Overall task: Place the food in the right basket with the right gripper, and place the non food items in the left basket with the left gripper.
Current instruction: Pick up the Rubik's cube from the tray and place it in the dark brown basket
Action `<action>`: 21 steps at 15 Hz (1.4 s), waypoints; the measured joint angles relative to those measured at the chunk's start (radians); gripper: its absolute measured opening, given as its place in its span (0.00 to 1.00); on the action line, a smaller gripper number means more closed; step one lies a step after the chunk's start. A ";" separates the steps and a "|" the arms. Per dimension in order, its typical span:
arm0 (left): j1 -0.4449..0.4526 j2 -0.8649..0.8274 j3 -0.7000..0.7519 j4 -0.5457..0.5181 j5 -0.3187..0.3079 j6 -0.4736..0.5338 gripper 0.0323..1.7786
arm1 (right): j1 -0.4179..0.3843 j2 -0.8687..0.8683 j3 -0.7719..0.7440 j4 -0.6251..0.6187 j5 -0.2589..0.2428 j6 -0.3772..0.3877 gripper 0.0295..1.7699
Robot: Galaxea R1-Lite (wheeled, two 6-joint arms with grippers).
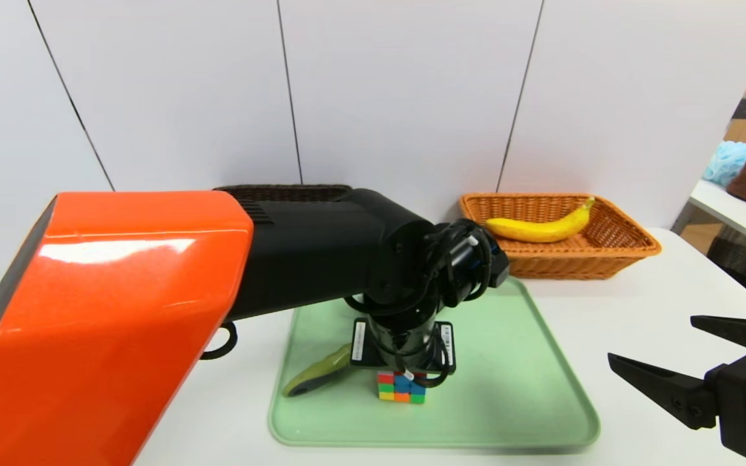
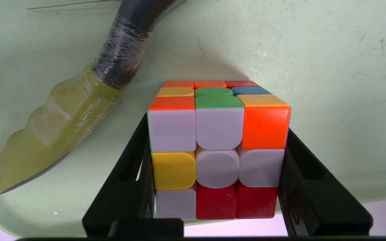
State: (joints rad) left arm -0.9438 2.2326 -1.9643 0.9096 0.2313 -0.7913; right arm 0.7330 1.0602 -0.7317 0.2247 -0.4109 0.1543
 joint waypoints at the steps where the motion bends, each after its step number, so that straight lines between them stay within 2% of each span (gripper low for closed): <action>1: -0.005 -0.014 0.000 -0.004 0.013 0.011 0.54 | 0.000 0.000 0.001 0.000 0.000 0.000 0.96; 2: -0.013 -0.032 -0.001 -0.006 0.038 0.024 0.54 | 0.000 0.000 0.003 0.000 0.000 0.000 0.96; 5: -0.029 -0.107 -0.003 -0.034 0.184 0.103 0.54 | 0.000 0.000 0.004 0.000 0.000 0.000 0.96; 6: -0.031 -0.140 -0.002 -0.039 0.208 0.127 0.54 | 0.000 0.001 0.005 0.000 0.000 0.000 0.96; 9: -0.036 -0.245 -0.001 -0.044 0.233 0.230 0.54 | 0.000 0.003 0.006 0.000 0.000 -0.001 0.96; 12: -0.012 -0.349 -0.003 -0.084 0.276 0.423 0.54 | 0.000 0.004 0.006 -0.001 0.000 -0.002 0.96; 15: 0.098 -0.425 -0.009 -0.221 0.272 0.673 0.54 | 0.001 0.004 0.006 -0.001 0.000 -0.003 0.96; 17: 0.194 -0.456 -0.010 -0.300 0.235 0.811 0.54 | 0.001 0.005 0.006 -0.001 0.001 -0.002 0.96; 19: 0.296 -0.473 -0.012 -0.345 0.179 0.910 0.54 | 0.005 0.006 0.009 -0.001 0.001 -0.002 0.96; 21: 0.400 -0.473 -0.018 -0.365 0.129 0.948 0.54 | 0.007 0.006 0.009 -0.001 0.001 0.000 0.96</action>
State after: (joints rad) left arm -0.5440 1.7598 -1.9819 0.5445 0.3606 0.1568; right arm 0.7402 1.0664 -0.7230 0.2236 -0.4102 0.1538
